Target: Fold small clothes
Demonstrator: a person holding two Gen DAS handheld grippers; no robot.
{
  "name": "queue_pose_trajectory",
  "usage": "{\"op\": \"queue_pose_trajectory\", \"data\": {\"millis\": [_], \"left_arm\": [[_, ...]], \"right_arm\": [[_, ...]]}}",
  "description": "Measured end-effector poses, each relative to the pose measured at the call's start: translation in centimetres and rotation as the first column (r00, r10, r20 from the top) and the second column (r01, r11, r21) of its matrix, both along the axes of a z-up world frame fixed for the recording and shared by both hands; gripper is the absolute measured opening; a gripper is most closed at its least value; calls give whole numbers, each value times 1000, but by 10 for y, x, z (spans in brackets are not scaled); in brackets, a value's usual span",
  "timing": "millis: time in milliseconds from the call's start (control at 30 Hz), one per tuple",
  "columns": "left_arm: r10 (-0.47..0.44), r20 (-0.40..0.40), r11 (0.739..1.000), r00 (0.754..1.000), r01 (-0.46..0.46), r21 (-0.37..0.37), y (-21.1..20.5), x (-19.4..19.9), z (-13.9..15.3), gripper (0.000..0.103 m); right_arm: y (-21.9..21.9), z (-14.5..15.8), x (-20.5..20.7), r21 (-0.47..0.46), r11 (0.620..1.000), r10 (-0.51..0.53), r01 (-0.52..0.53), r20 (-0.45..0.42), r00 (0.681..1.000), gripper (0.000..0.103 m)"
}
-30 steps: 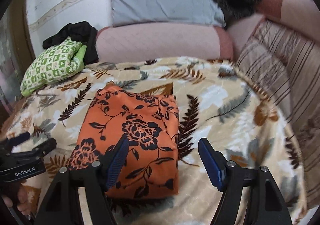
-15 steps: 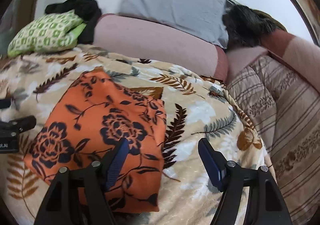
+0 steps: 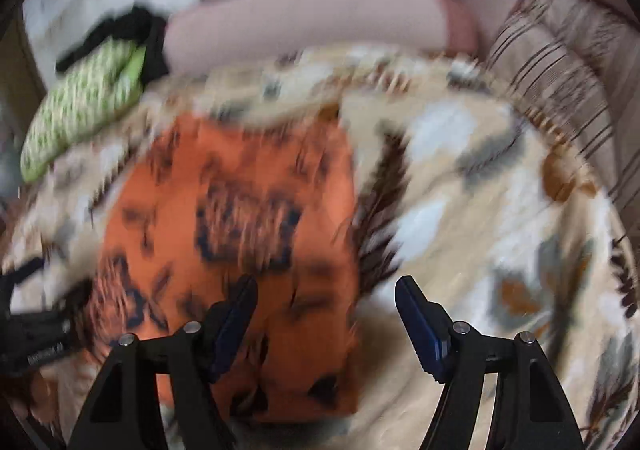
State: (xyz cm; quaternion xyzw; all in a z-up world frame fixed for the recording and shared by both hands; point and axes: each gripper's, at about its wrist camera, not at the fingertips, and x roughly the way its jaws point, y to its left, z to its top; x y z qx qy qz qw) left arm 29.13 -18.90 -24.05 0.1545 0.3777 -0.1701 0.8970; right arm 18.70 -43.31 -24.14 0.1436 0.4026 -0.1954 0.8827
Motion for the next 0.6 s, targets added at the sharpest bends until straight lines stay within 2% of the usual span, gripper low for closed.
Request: {"op": "queue_pose_trajectory", "data": {"millis": [67,100,133,167,200,233,300,367,400,433,500,600], "left_arm": [[-23,-15,999,1000,22,-27,-2,1,2,103],[-46,-27,999,999,45,-9,-7,1,-3,103],[-60,-30,998,998,61,22,-12,0,-8,103],[-73,-33,993,997,76,86,-20,-1,-19,103],[-79,-27,988,997,82,133,-25,-2,-27,103],[-86,-6,985,996,86,150,-27,-4,-32,103],[-93,9,985,996,91,150,-28,-5,-33,103],[-101,-7,985,995,101,143,-28,-2,-33,103],[-100,-14,986,995,101,133,-27,-1,-33,103],[-95,-20,989,995,97,116,-24,0,-32,103],[-84,-13,993,996,84,88,-19,0,-26,103],[-69,52,996,996,66,65,-12,-7,-12,103]], "right_arm": [[-13,16,1,106,994,16,-25,88,996,74],[-19,21,6,167,985,25,-47,130,991,72],[-25,24,15,220,973,31,-66,157,987,64],[-28,24,22,247,966,36,-76,163,986,54],[-30,23,34,284,954,53,-99,165,985,48],[-34,18,50,326,937,77,-124,155,985,38],[-39,0,75,379,918,82,-116,104,991,38],[-45,-33,99,432,899,82,-67,-17,996,36],[-46,-48,108,421,906,79,-43,-67,995,36],[-45,-54,112,405,913,76,-43,-67,995,36],[-42,-46,110,367,929,67,-40,-60,996,36],[-31,-21,90,302,951,68,-60,-17,998,39]]}}
